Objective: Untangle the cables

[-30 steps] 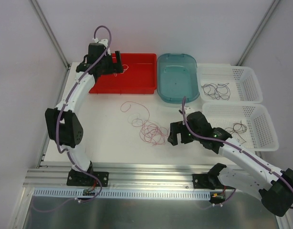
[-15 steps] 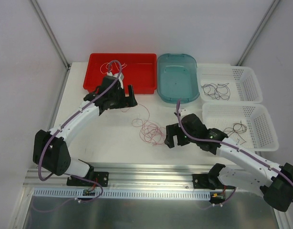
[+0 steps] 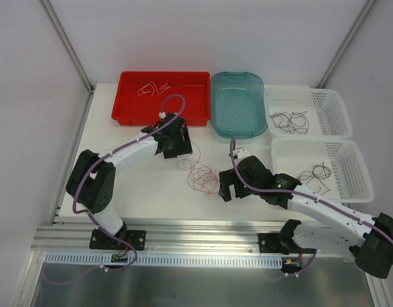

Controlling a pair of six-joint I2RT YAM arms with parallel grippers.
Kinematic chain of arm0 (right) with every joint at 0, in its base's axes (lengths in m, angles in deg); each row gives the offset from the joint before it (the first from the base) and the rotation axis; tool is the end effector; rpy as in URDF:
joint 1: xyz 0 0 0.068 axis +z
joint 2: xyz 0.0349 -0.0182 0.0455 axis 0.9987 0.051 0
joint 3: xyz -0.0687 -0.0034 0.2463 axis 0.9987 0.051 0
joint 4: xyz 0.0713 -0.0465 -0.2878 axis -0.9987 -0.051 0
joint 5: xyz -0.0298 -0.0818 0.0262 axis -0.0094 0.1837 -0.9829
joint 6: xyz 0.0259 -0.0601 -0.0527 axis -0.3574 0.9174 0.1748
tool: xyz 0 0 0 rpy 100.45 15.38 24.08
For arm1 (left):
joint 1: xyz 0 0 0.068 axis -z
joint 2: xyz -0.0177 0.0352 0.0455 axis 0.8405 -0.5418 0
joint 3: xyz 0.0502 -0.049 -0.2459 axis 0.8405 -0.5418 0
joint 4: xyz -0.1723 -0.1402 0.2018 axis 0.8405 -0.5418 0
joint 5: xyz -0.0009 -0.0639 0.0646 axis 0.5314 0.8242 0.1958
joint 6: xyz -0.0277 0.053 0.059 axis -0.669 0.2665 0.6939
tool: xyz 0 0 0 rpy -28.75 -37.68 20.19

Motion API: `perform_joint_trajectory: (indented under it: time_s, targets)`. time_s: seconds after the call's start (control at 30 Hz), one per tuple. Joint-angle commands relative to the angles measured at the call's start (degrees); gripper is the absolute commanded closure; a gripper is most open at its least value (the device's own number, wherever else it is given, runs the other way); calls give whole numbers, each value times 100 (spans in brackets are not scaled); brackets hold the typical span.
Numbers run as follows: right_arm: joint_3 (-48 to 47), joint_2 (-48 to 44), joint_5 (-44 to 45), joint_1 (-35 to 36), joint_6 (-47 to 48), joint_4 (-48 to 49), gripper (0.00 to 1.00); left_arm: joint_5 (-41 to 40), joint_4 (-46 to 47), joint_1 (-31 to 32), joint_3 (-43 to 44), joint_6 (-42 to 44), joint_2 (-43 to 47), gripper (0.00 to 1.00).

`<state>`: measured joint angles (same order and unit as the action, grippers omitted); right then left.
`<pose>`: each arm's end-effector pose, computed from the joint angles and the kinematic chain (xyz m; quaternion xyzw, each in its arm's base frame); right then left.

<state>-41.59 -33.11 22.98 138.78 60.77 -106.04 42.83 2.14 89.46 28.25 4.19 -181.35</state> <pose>0.1820 0.2203 0.1936 -0.3064 0.8597 0.1759 0.3690 0.3524 -0.2190 0.1621 -0.0544 0.9370 -0.1844 0.2917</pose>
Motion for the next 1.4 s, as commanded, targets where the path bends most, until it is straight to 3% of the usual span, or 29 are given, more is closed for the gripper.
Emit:
perform_joint_trajectory:
  time_s: [0.0, 0.13, 0.3, 0.5, 1.03, 1.23, 1.37]
  targets:
    - [-189, -26, 247, 50, -35, 67, 0, -515, 80, 253, 269, -825, -49, 37]
    - [-101, -87, 326, 59, -18, 93, 1, -938, 71, 525, 216, -1538, 21, 51]
    - [-5, -193, 344, 59, 0, 76, 0, -1149, 62, 736, 23, -2521, 56, 55]
    - [171, -421, 458, 51, 44, 6, 0, -1386, 10, 816, 93, -2954, -119, 59]
    - [347, -650, 590, 59, 70, -56, 0, -1413, -34, 825, 207, -3201, -638, 75]
    - [338, -615, 599, 59, 79, -47, 0, -1448, -43, 824, 146, -3078, -498, 95]
    - [303, -527, 547, 59, 79, 14, 0, -1544, -95, 868, 93, -2658, -51, 100]
